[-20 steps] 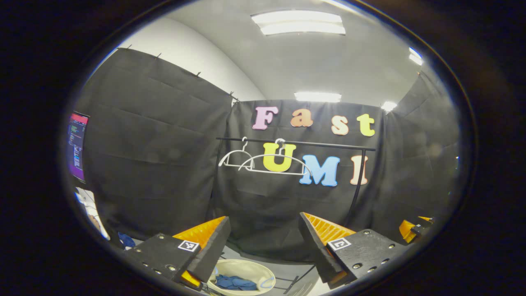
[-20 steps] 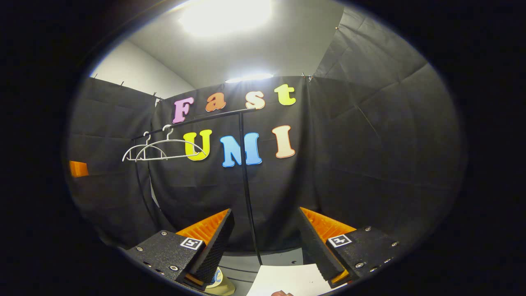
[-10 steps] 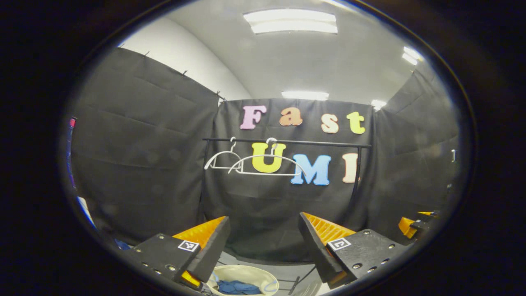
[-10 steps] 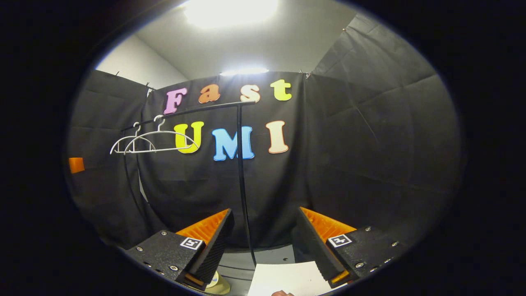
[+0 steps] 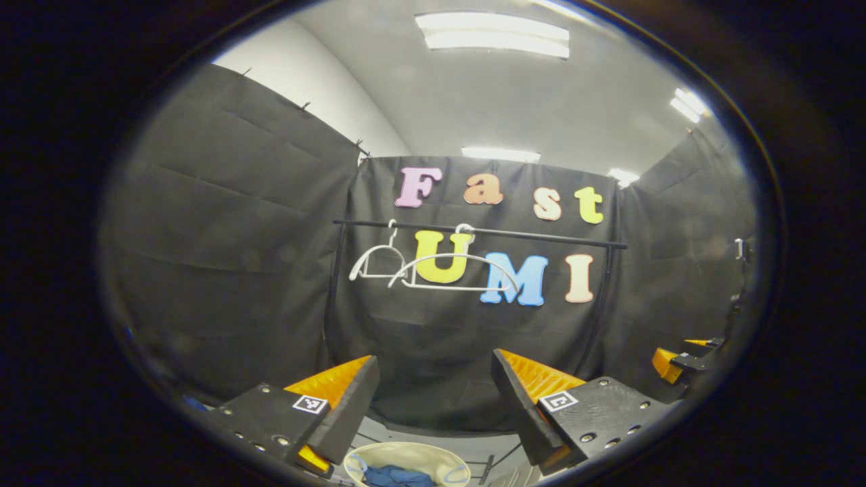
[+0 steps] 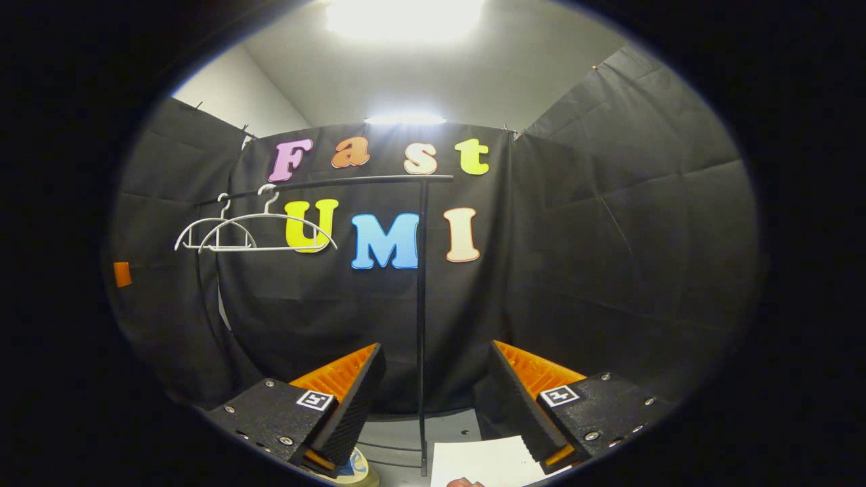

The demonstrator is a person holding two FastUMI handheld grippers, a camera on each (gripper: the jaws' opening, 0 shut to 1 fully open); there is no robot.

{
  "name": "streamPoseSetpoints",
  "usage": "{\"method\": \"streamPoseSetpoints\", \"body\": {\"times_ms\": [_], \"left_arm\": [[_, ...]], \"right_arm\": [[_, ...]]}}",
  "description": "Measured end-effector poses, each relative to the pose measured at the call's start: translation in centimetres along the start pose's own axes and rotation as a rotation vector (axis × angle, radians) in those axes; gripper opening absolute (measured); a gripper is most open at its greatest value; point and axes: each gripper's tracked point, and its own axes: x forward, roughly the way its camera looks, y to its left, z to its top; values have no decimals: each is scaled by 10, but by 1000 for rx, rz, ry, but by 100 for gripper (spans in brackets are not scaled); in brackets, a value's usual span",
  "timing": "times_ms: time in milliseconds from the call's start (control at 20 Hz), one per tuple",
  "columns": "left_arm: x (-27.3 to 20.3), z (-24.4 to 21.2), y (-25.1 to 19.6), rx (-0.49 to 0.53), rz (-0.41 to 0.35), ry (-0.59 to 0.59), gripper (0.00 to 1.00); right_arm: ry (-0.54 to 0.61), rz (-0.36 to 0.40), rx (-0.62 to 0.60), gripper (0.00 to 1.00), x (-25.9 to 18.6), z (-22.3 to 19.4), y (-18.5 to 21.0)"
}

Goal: Grasp the clothes on the hanger with both hands and then place them into the laundry hamper below.

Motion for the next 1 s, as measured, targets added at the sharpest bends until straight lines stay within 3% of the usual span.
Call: {"method": "streamPoseSetpoints", "body": {"times_ms": [450, 1000], "left_arm": [[12, -1, 63, 3, -28, -27, 97], [18, -1, 87, 26, -56, -47, 97]], "right_arm": [[-41, -5, -27, 95, -8, 0, 72], [-51, -25, -22, 96, -16, 4, 101]]}}
